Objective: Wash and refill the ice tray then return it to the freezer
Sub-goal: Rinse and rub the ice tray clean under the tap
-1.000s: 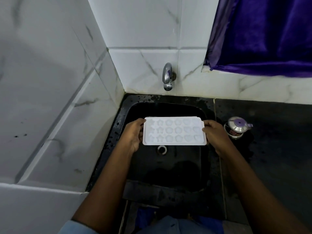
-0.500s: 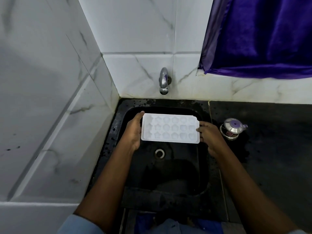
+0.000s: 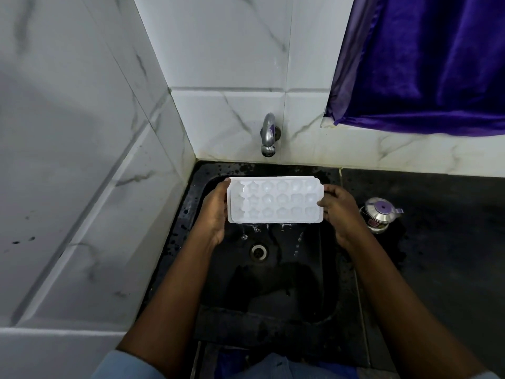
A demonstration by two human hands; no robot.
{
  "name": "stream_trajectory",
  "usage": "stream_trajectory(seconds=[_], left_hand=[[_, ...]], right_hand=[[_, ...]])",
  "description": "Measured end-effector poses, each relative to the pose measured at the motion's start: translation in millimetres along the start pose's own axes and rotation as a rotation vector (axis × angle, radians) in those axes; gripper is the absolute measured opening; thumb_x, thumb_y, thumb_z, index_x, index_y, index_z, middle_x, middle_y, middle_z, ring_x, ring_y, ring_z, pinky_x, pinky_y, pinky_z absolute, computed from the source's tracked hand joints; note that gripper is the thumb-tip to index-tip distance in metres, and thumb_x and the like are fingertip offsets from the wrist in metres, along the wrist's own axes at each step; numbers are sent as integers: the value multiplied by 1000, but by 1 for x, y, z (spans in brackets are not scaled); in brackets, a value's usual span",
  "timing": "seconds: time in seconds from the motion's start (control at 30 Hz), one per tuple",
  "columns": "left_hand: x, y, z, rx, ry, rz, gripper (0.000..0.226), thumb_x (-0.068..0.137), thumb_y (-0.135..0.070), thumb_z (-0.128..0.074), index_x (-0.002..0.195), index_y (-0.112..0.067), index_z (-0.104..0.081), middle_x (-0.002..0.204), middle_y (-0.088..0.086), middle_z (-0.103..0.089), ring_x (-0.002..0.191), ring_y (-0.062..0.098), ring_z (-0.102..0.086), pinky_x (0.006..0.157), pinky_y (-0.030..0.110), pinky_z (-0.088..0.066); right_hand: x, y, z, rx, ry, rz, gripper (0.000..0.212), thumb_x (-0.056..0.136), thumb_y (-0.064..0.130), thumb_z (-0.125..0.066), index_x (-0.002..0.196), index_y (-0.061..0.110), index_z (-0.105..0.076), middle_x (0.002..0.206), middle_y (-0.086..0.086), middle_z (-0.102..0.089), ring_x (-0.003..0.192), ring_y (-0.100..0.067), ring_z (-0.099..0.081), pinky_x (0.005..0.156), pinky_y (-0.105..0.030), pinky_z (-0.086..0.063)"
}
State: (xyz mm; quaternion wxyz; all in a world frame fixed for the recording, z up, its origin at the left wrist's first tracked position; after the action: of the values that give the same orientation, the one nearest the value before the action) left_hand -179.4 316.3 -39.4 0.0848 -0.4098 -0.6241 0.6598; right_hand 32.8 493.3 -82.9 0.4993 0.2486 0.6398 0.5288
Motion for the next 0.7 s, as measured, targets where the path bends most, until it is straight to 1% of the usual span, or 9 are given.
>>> stream_trajectory(seconds=[0.13, 0.2, 0.27, 0.33, 0.4, 0.47, 0.53, 0.63, 0.7], left_hand=[[0, -1, 3, -21, -32, -17, 36, 109, -47, -46, 105, -26, -75, 88, -10, -82, 77, 4, -77, 69, 27, -58], [0, 0, 5, -41, -45, -20, 35, 108, -49, -48, 107, -26, -76, 92, -11, -82, 86, 8, -77, 77, 31, -57], [0, 0, 8, -58, -54, -33, 35, 108, -48, -49, 106, -26, -76, 94, -10, -82, 93, 11, -75, 81, 32, -57], [0, -2, 10, -77, -61, -45, 35, 108, -48, -49, 106, -25, -75, 95, -10, -82, 92, 11, -76, 84, 33, -56], [1, -2, 13, -90, -63, -59, 36, 109, -48, -48, 108, -24, -75, 98, -8, -82, 90, 9, -77, 84, 33, -56], [-1, -5, 15, -98, -67, -77, 36, 109, -47, -48, 109, -24, -75, 99, -8, -82, 92, 11, -76, 81, 31, -57], [-2, -7, 15, -101, -53, -102, 36, 110, -46, -46, 109, -24, -74, 98, -9, -82, 92, 11, -76, 79, 31, -57], [-6, -11, 13, -115, -37, -151, 35, 111, -41, -43, 102, -26, -73, 91, -11, -81, 83, 5, -75, 77, 30, -55], [-9, -13, 11, -118, -20, -184, 35, 112, -36, -42, 101, -26, -73, 91, -10, -81, 82, 4, -76, 72, 26, -56]], right_hand=[[0, 4, -2, 44, 18, 37, 54, 76, 8, -55, 126, 20, -70, 119, -1, -77, 115, -26, -71, 102, -55, -56], [1, 4, -6, 58, 30, 50, 56, 78, 2, -53, 129, 17, -69, 121, 0, -77, 119, -23, -69, 107, -52, -53], [0, 4, -9, 65, 30, 59, 56, 81, -4, -51, 130, 17, -69, 122, 0, -76, 121, -22, -68, 109, -50, -52], [-1, 4, -11, 74, 35, 74, 58, 82, -7, -50, 132, 16, -67, 122, 0, -76, 121, -23, -68, 107, -46, -53], [-3, 5, -12, 92, 33, 87, 57, 85, -12, -48, 128, 19, -68, 120, -1, -76, 119, -25, -69, 101, -44, -55], [-6, 6, -13, 102, 36, 107, 56, 87, -15, -47, 124, 22, -68, 120, 0, -76, 117, -24, -70, 100, -44, -54], [-9, 8, -14, 115, 51, 130, 58, 88, -16, -47, 131, 18, -65, 126, 0, -74, 121, -23, -68, 101, -44, -53], [-17, 13, -14, 152, 82, 161, 62, 89, -19, -47, 140, 15, -58, 133, 3, -69, 125, -18, -65, 103, -41, -52], [-20, 15, -13, 161, 103, 185, 64, 89, -18, -51, 144, 14, -56, 136, 3, -69, 127, -18, -64, 106, -43, -54]])
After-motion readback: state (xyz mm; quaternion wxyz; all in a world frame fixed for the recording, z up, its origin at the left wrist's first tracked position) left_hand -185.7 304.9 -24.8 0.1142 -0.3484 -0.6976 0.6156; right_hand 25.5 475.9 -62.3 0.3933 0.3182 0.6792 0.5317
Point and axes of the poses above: each hand's wrist, its own x-axis towards the middle knuckle, its own z-axis out of the back of the hand, y = z × x, the point moved 3 cm from there along x, towards the middle knuckle
